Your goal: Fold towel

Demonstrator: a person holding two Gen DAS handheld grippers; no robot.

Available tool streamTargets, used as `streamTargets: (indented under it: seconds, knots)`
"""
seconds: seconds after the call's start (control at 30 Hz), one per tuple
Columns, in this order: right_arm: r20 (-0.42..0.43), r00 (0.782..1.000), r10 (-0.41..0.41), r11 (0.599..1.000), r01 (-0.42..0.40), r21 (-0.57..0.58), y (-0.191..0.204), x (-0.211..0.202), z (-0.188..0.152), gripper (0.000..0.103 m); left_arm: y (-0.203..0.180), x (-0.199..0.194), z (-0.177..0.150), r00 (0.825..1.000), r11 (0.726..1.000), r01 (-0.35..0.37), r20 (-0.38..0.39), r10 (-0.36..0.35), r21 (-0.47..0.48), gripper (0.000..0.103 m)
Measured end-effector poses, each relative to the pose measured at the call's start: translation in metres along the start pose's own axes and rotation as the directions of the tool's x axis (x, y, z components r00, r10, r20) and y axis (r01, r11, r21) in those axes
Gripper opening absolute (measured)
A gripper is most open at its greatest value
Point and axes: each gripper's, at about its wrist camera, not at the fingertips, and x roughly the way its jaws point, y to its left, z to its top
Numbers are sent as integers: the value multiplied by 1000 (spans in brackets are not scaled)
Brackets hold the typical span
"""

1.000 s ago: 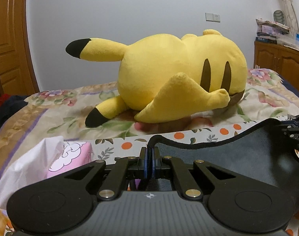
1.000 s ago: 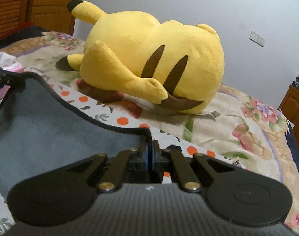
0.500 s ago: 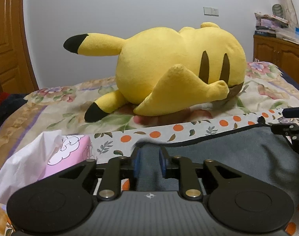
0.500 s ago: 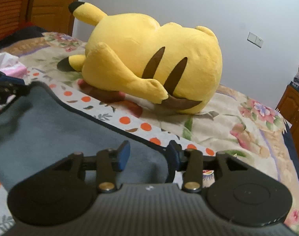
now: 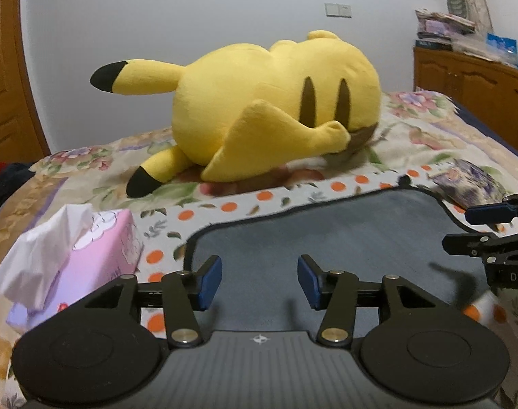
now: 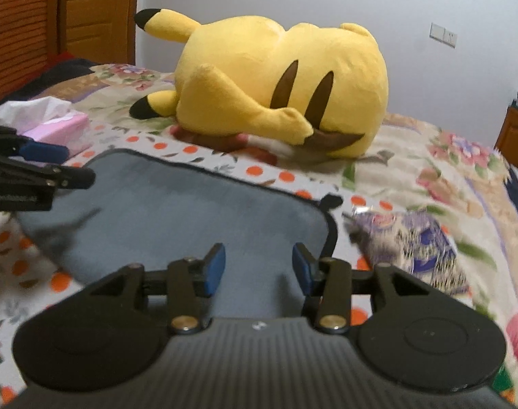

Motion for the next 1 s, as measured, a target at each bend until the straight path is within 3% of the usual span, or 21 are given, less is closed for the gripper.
streamTargets:
  seconds: [0.17,0.57,1.0]
  knots:
    - [2,1000,8,1000,-8,15,2,-21,-8,45,-7,-18,-9,1000,1000,12,-10,-12,9,62]
    - [22,1000,20,999,-21,29,7,-66,-9,45,-18,-72,-14,999,999,34,-11,-34,17,64]
    - [68,997,21,998,-25,59,8,-121,-7,46,-25,-131,-12,1000,999,21,19,-22,32,76]
